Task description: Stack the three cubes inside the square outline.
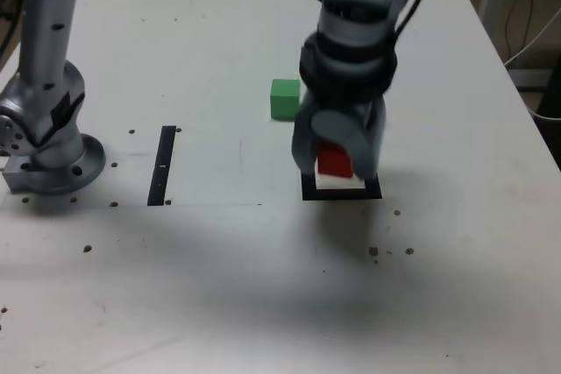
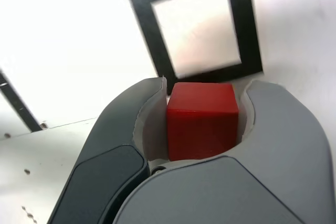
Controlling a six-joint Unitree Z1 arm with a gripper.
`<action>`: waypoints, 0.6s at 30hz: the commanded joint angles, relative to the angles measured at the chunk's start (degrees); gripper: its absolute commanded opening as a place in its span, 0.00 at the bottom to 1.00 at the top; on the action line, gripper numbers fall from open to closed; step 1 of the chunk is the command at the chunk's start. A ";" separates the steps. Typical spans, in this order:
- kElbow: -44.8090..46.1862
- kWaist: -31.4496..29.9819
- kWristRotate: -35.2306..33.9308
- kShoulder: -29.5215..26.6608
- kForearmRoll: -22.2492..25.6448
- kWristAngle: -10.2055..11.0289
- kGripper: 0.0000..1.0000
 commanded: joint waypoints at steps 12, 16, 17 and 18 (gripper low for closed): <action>0.77 4.62 -2.76 3.45 -2.75 -0.38 0.28; 1.65 5.46 -2.76 4.11 -4.17 -0.50 0.28; 1.87 5.53 -2.75 4.13 -4.46 -0.45 0.28; 2.10 5.58 -2.73 4.13 -4.73 -0.35 0.28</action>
